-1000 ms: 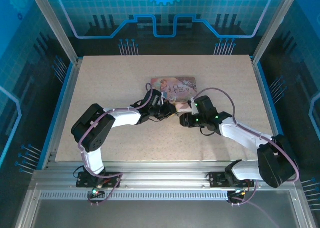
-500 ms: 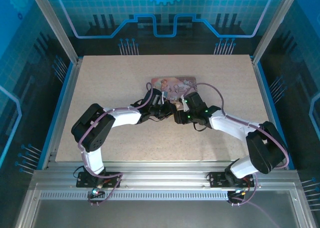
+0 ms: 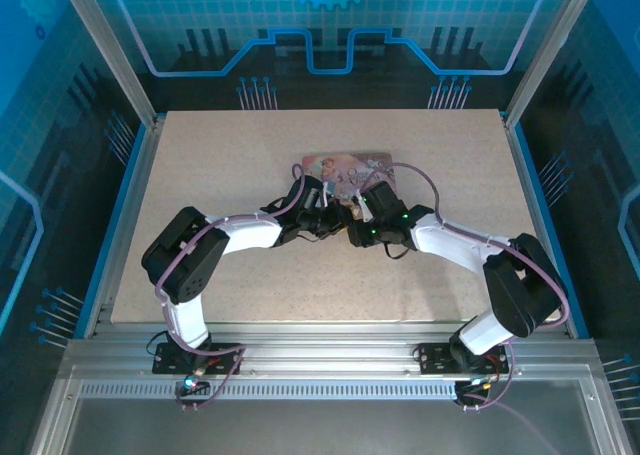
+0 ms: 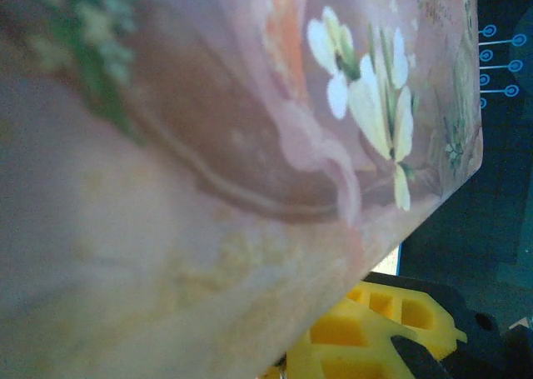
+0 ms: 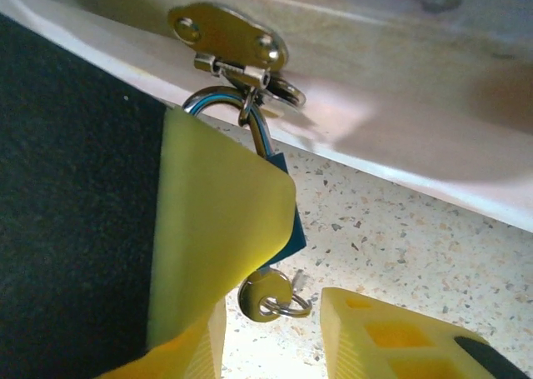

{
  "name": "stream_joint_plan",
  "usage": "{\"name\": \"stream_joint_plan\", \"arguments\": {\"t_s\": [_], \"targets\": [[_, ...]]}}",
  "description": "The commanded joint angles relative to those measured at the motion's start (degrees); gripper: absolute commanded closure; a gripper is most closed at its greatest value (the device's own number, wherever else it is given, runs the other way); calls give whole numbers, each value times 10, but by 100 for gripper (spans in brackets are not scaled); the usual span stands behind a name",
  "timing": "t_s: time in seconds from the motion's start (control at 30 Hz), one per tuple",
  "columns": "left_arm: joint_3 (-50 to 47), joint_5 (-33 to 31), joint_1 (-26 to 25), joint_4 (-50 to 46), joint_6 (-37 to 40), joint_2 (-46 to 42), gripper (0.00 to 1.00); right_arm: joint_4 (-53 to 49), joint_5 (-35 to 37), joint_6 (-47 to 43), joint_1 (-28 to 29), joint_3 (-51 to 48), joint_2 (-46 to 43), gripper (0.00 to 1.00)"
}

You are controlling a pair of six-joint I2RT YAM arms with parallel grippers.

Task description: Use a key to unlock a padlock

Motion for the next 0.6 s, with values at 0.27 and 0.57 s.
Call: {"name": "stream_joint_plan", "arguments": {"t_s": [0.27,0.57], "targets": [[16,46,-4,24,-8,-29,98,11,8,-23,10,41,22,84],[9,44,-2,19,1,-34,97,44,-28,-15,5,9,11,100]]}}
